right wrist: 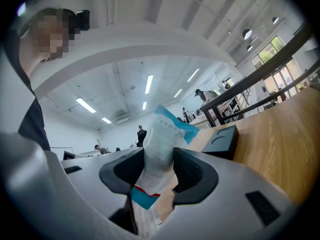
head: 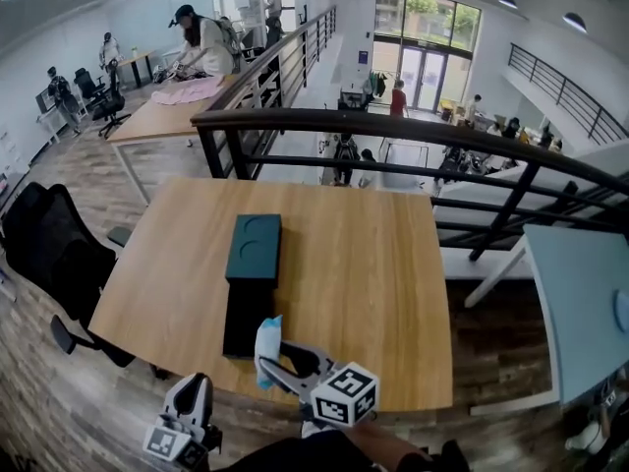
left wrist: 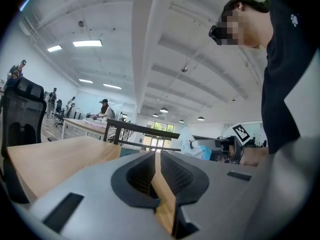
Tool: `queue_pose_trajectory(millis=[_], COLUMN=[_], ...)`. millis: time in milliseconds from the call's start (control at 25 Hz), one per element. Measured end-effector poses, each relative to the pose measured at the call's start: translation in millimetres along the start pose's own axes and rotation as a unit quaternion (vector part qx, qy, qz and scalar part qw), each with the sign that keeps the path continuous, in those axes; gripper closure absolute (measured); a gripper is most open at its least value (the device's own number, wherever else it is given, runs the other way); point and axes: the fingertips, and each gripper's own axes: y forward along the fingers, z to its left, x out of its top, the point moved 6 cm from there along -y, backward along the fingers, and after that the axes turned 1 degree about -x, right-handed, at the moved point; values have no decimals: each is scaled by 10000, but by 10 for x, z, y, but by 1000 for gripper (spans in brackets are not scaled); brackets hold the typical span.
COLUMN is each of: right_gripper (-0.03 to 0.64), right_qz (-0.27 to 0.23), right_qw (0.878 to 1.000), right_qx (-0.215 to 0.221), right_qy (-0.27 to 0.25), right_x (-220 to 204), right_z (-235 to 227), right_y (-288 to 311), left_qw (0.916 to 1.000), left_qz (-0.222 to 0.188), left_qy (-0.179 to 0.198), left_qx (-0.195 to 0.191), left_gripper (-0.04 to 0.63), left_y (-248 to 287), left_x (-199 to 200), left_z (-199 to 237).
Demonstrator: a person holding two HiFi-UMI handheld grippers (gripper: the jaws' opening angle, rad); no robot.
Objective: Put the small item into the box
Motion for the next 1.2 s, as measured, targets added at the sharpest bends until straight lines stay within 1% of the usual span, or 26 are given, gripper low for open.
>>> queue_pose_trajectory(millis=[240, 400, 640, 760, 880, 1040, 1200], right_gripper=[433, 433, 433, 433, 433, 433, 433], right_qz=[-110, -151, -162, -152, -243, -538, -527], right_qw=[9996, 9991, 9986, 9977, 9956, 9895, 9861], right_qx=[-266, -378, -507, -654, -908, -1339, -1572], right_qy=[72, 88, 3, -17, -23, 44, 55], right_x=[36, 83, 161, 163, 185, 272, 153], right_z=[-277, -388, -485, -502, -526, -578, -604], right_y=[156, 253, 432, 572, 699, 913, 1132], left_qw=[9994, 9989, 9971, 9954, 9918, 9834, 9777], left_qz=[167, 179, 241, 282, 344, 441, 446], left_qy=[128, 177, 258, 266, 223, 293, 474], left_qx=[-286, -403, -675, -878, -1213, -1735, -1999], left_gripper=[572, 572, 572, 572, 572, 572, 572], left_y=[345, 533, 804, 923, 1079, 1309, 1460], left_x=[-5, 50, 108, 135, 140, 275, 377], left_z=[259, 392, 595, 750, 917, 1180, 1457])
